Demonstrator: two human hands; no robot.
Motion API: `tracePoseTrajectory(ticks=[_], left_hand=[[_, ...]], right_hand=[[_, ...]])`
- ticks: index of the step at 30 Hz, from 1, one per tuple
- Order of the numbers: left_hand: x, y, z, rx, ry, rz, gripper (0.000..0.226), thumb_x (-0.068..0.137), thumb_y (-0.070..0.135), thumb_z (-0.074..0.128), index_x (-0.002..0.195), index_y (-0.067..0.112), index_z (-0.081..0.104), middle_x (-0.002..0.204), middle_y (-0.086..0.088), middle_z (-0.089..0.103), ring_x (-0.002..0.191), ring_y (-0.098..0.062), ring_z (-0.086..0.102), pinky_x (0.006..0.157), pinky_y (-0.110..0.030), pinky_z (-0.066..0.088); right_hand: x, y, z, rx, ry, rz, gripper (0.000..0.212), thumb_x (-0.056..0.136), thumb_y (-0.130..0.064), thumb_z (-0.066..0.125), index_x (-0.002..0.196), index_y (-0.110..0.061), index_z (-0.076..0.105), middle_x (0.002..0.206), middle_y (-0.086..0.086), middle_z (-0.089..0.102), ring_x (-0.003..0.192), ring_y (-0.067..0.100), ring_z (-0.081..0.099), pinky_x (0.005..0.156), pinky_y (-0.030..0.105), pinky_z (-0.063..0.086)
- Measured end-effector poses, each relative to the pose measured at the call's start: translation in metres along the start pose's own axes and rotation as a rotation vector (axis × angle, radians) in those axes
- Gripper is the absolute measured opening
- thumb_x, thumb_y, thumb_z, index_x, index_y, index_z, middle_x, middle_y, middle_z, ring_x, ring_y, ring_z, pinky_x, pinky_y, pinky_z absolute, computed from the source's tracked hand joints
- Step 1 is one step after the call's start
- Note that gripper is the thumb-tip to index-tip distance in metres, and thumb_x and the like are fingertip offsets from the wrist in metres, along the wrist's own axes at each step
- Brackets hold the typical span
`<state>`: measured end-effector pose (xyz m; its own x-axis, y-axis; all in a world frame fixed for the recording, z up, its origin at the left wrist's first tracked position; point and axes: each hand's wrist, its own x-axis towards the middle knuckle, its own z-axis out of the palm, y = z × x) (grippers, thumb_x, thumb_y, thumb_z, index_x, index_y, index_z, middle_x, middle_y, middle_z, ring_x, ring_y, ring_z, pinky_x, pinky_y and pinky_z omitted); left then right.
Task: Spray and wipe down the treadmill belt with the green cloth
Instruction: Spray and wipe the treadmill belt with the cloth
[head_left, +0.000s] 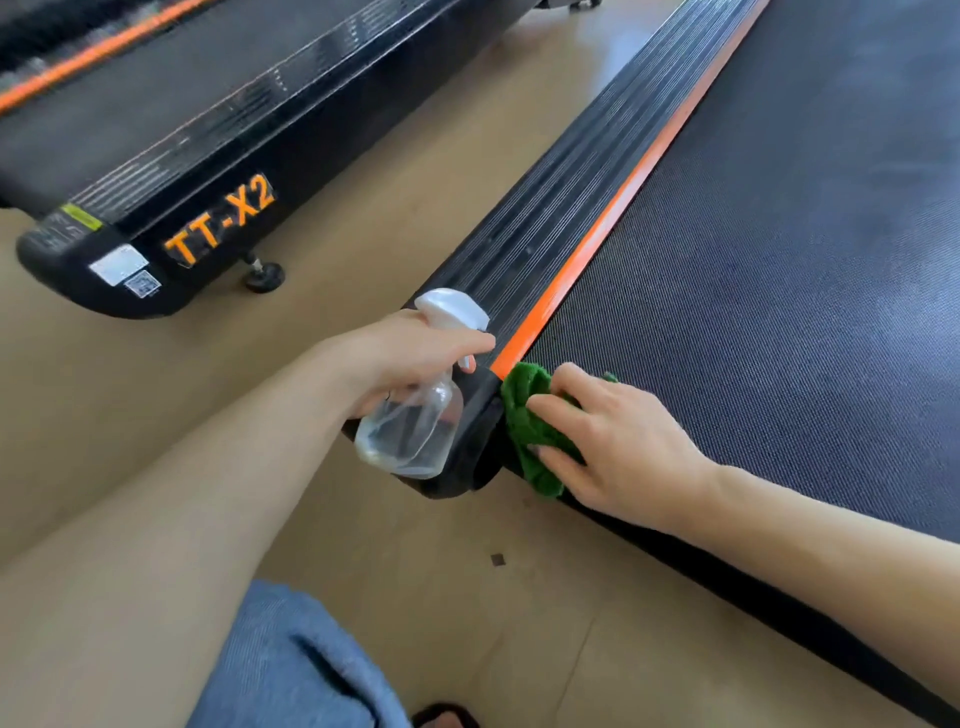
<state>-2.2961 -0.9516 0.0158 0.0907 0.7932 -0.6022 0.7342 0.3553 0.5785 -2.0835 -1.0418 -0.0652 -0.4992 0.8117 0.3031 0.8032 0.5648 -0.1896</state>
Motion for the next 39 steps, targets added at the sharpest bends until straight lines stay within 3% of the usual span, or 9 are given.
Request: tracePoseTrajectory(ticks=[3, 5, 10, 19, 25, 26, 32, 35, 39], left_hand=[[-0.001, 0.000, 0.000, 0.017, 0.005, 0.016, 0.052, 0.075, 0.064, 0.068, 0.095, 0.017, 0.075, 0.096, -0.006, 0.056, 0.076, -0.024, 0.055, 0.097, -0.045, 0.058], [-0.001, 0.001, 0.000, 0.031, 0.011, 0.020, 0.056, 0.069, 0.067, 0.067, 0.094, 0.018, 0.075, 0.094, -0.006, 0.055, 0.077, -0.024, 0.052, 0.089, -0.042, 0.059], [-0.002, 0.003, 0.003, 0.024, 0.003, 0.022, 0.056, 0.068, 0.066, 0.068, 0.096, 0.018, 0.074, 0.092, -0.006, 0.055, 0.076, -0.024, 0.053, 0.080, -0.038, 0.052], [-0.013, 0.006, 0.005, 0.049, -0.031, 0.035, 0.047, 0.082, 0.055, 0.067, 0.101, 0.011, 0.071, 0.087, -0.007, 0.050, 0.075, -0.023, 0.046, 0.073, -0.037, 0.044], [-0.022, 0.021, 0.006, 0.030, -0.027, 0.142, 0.029, 0.086, 0.051, 0.068, 0.084, 0.022, 0.067, 0.082, -0.002, 0.053, 0.067, -0.021, 0.047, 0.069, -0.032, 0.043], [-0.022, 0.024, 0.007, 0.023, -0.023, 0.158, 0.029, 0.087, 0.051, 0.068, 0.083, 0.022, 0.067, 0.082, -0.002, 0.054, 0.068, -0.021, 0.048, 0.070, -0.033, 0.043], [-0.016, 0.027, 0.011, -0.015, -0.019, 0.147, 0.038, 0.080, 0.053, 0.070, 0.091, 0.017, 0.072, 0.084, -0.003, 0.060, 0.070, -0.020, 0.059, 0.079, -0.034, 0.057], [-0.014, 0.024, 0.010, 0.034, 0.002, 0.161, 0.032, 0.090, 0.050, 0.069, 0.090, 0.018, 0.071, 0.081, 0.002, 0.062, 0.068, -0.017, 0.058, 0.072, -0.031, 0.049], [-0.015, 0.020, 0.011, 0.032, -0.005, 0.184, 0.038, 0.092, 0.050, 0.068, 0.092, 0.013, 0.071, 0.072, 0.004, 0.059, 0.071, -0.021, 0.053, 0.074, -0.034, 0.046]], right_hand=[[-0.009, -0.013, 0.001, -0.139, -0.116, -0.268, 0.029, 0.095, -0.035, 0.050, 0.109, -0.012, 0.062, 0.102, 0.006, 0.051, 0.076, 0.023, 0.051, 0.067, 0.038, 0.047], [-0.005, -0.021, 0.012, -0.190, -0.081, -0.313, 0.024, 0.095, -0.029, 0.054, 0.108, -0.011, 0.062, 0.101, 0.006, 0.052, 0.077, 0.023, 0.049, 0.067, 0.036, 0.044], [0.002, -0.032, 0.024, -0.317, 0.019, -0.240, 0.009, 0.094, -0.020, 0.054, 0.095, -0.011, 0.058, 0.096, 0.008, 0.053, 0.081, 0.027, 0.047, 0.071, 0.039, 0.040], [-0.012, -0.019, 0.006, -0.198, -0.043, -0.089, 0.028, 0.089, -0.039, 0.063, 0.093, -0.011, 0.060, 0.089, 0.007, 0.054, 0.071, 0.029, 0.055, 0.059, 0.040, 0.047], [-0.025, 0.079, -0.044, 0.013, 0.148, 0.661, 0.037, 0.087, -0.057, 0.057, 0.083, -0.021, 0.055, 0.086, 0.003, 0.057, 0.085, 0.035, 0.060, 0.071, 0.041, 0.050], [-0.025, 0.079, -0.043, 0.033, 0.139, 0.665, 0.038, 0.088, -0.059, 0.056, 0.081, -0.022, 0.052, 0.083, 0.000, 0.054, 0.083, 0.033, 0.059, 0.071, 0.039, 0.048], [-0.011, -0.014, -0.002, -0.132, -0.013, 0.056, 0.047, 0.089, -0.061, 0.054, 0.105, -0.017, 0.061, 0.097, 0.004, 0.051, 0.086, 0.027, 0.049, 0.074, 0.041, 0.044], [-0.006, -0.023, 0.013, -0.272, -0.010, -0.043, 0.047, 0.092, -0.054, 0.054, 0.120, -0.017, 0.056, 0.106, 0.010, 0.052, 0.086, 0.030, 0.049, 0.074, 0.043, 0.041], [0.004, 0.004, 0.012, -0.178, 0.006, -0.155, 0.038, 0.097, -0.052, 0.052, 0.115, -0.018, 0.057, 0.100, 0.008, 0.049, 0.079, 0.025, 0.046, 0.067, 0.038, 0.042]])
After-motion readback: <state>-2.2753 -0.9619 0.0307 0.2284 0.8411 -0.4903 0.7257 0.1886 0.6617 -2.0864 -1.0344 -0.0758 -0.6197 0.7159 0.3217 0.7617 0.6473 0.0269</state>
